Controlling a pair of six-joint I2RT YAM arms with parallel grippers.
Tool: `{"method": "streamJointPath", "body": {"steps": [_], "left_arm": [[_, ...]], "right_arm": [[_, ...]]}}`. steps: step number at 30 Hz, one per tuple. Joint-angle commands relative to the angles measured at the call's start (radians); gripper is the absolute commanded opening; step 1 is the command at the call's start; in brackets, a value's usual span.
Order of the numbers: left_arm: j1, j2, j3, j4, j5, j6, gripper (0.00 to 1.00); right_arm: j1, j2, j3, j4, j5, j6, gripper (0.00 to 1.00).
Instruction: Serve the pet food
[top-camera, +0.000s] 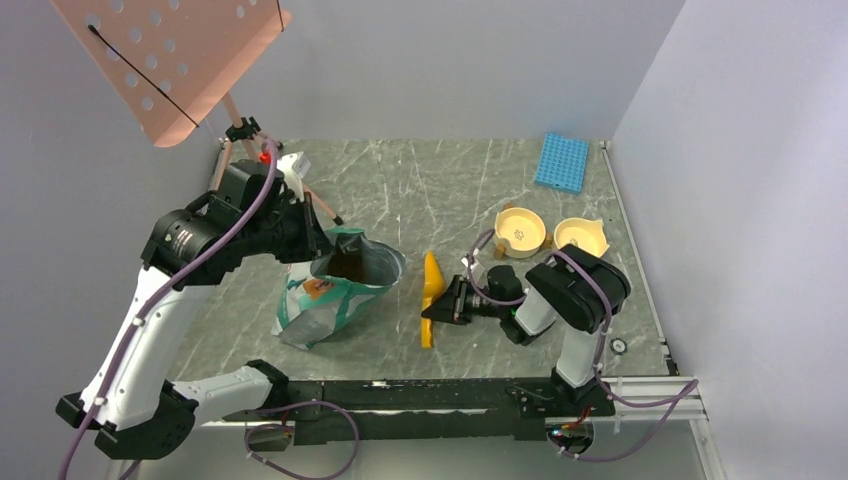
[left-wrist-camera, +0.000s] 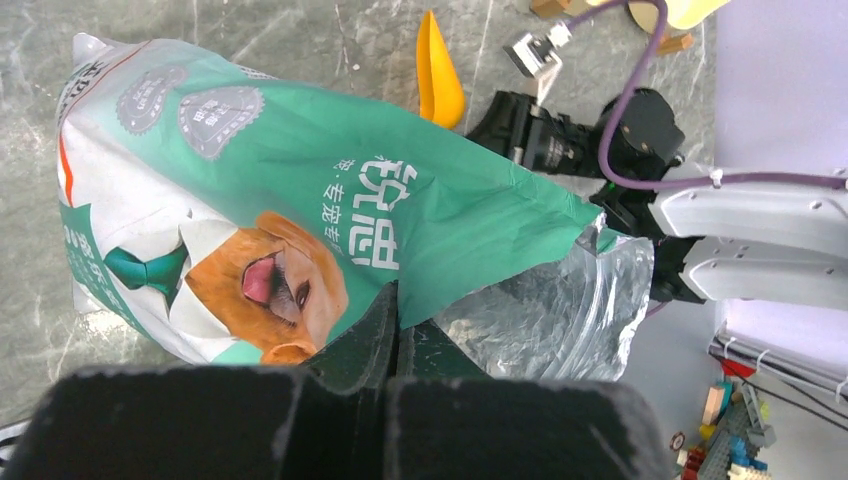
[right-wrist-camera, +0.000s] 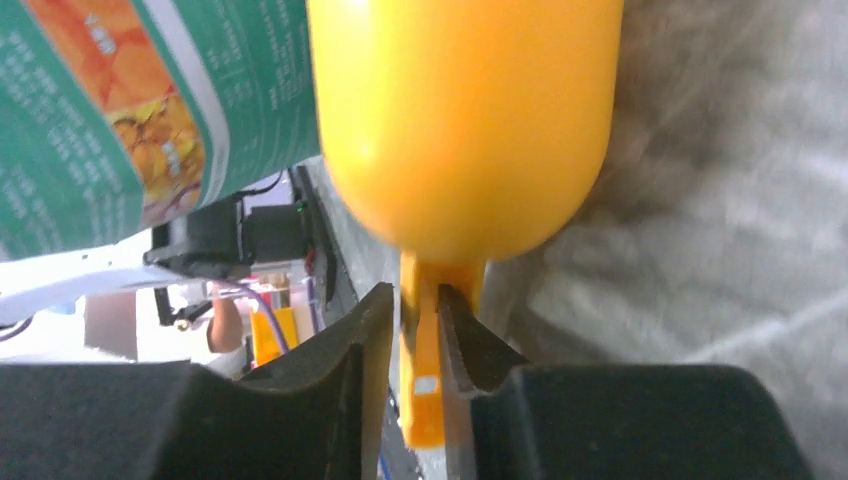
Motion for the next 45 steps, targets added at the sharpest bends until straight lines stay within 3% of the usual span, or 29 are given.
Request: {"method": "streamJointPath", "body": {"steps": [1, 5, 8, 11, 12, 14, 16, 19, 22, 25, 27, 31, 34, 38, 39, 43, 45], "left_arm": [[0.0, -0.045, -0.003, -0.003, -0.044, -0.046, 0.0], [0.002, -0.047, 0.019, -0.022, -0.067, -0.061, 0.0], [0.002, -0.057, 0.004, -0.012, -0.071, -0.075, 0.0], [0.0, -0.059, -0.001, -0.013, -0.062, -0.081, 0.0], [0.002, -0.059, -0.001, -0.015, -0.062, -0.08, 0.0], [0.001, -0.057, 0.002, -0.021, -0.071, -0.077, 0.0], [0.002, -0.056, -0.001, -0.022, -0.078, -0.075, 0.0], [0.003, -0.059, -0.024, -0.013, -0.074, -0.079, 0.0], [0.002, -0.06, -0.049, -0.004, -0.055, -0.084, 0.0], [0.001, -0.046, -0.047, -0.019, -0.037, -0.081, 0.0], [0.003, -0.032, -0.034, -0.031, -0.03, -0.071, 0.0], [0.001, -0.024, -0.012, -0.038, -0.039, -0.048, 0.0], [0.002, -0.026, 0.008, -0.057, -0.049, -0.049, 0.0], [0.003, -0.031, 0.027, -0.091, -0.042, -0.037, 0.0], [0.002, -0.042, 0.018, -0.087, -0.048, -0.031, 0.0], [0.003, -0.086, -0.026, -0.043, -0.069, -0.037, 0.0], [0.002, -0.109, -0.038, -0.019, -0.052, -0.034, 0.0]], "right_arm": [[-0.041, -0.008, -0.114, 0.122, -0.037, -0.052, 0.34], [-0.057, -0.194, -0.154, -0.085, -0.007, -0.08, 0.55], [-0.058, -0.395, -0.101, -0.485, 0.1, -0.151, 0.65], [-0.046, -0.555, 0.015, -0.949, 0.247, -0.23, 0.98], [-0.034, -0.584, 0.046, -1.028, 0.284, -0.252, 1.0], [0.023, -0.63, 0.112, -1.148, 0.415, -0.27, 1.0], [0.139, -0.649, 0.174, -1.257, 0.723, -0.219, 1.0], [0.321, -0.616, 0.237, -1.316, 1.049, -0.101, 1.0], [0.459, -0.525, 0.307, -1.33, 1.241, -0.047, 1.0], [0.541, -0.428, 0.422, -1.49, 1.441, 0.063, 1.0], [0.564, -0.349, 0.477, -1.605, 1.512, 0.168, 1.0], [0.638, -0.256, 0.486, -1.49, 1.581, 0.138, 0.99], [0.693, -0.148, 0.526, -1.593, 1.652, 0.279, 0.98], [0.793, -0.045, 0.547, -1.567, 1.748, 0.307, 0.94], [0.807, -0.005, 0.571, -1.618, 1.767, 0.388, 0.93], [0.829, 0.174, 0.633, -1.798, 1.796, 0.65, 0.83], [0.836, 0.21, 0.618, -1.816, 1.789, 0.716, 0.7]]}}
